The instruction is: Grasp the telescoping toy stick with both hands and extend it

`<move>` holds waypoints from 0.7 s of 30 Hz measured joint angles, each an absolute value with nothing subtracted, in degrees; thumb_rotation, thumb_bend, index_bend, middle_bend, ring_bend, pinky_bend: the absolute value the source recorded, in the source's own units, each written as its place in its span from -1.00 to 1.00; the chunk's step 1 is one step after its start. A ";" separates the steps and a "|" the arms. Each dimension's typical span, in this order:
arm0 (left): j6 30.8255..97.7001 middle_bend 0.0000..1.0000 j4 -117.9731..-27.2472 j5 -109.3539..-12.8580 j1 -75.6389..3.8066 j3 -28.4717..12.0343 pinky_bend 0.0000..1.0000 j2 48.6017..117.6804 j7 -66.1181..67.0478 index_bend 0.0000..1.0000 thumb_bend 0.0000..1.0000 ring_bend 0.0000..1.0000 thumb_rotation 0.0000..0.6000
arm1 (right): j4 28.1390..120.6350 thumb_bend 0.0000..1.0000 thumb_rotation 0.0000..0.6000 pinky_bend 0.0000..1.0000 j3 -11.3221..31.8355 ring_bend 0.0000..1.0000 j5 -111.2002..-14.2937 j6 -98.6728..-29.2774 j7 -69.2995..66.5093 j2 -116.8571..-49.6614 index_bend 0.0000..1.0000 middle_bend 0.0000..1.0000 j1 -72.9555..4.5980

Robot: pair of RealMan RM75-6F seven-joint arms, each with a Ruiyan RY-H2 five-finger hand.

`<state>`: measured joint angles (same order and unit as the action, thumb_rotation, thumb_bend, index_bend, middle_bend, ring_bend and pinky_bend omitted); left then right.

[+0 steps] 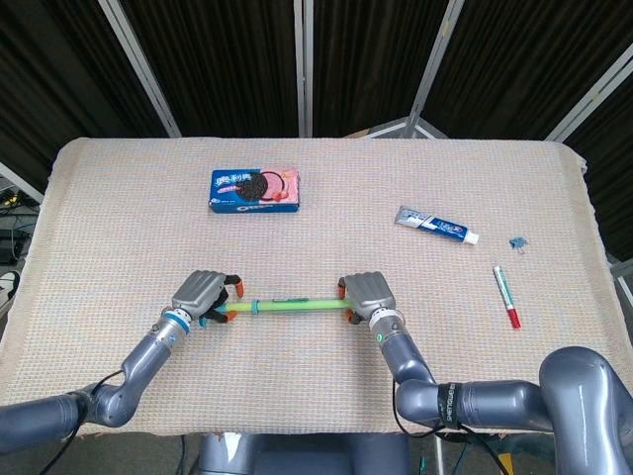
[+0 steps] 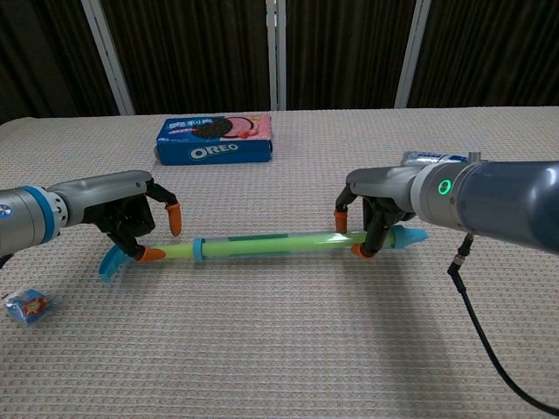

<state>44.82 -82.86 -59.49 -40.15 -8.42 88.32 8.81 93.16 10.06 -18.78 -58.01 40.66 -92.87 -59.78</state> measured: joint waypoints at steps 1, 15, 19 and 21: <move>44.79 0.87 -82.95 -59.22 -40.21 -8.35 1.00 88.24 9.03 -0.09 -0.35 0.77 1.00 | 93.16 -0.17 1.00 1.00 10.06 1.00 -18.81 -57.99 40.62 -92.88 0.20 1.00 -59.77; 44.18 0.87 -82.78 -55.93 -41.21 -7.33 1.00 88.69 10.56 -0.07 -0.26 0.77 1.00 | 93.26 -0.17 1.00 1.00 10.03 1.00 -18.93 -58.06 40.55 -92.78 0.20 1.00 -59.69; 44.32 0.87 -82.75 -55.67 -41.36 -7.15 1.00 88.74 10.71 0.01 -0.26 0.77 1.00 | 93.23 -0.17 1.00 1.00 9.94 1.00 -19.00 -57.93 40.45 -92.74 0.20 1.00 -59.61; 44.45 0.87 -82.73 -55.61 -41.40 -7.11 1.00 88.78 10.79 0.02 -0.26 0.77 1.00 | 93.20 -0.17 1.00 1.00 9.93 1.00 -19.04 -57.92 40.45 -92.72 0.20 1.00 -59.61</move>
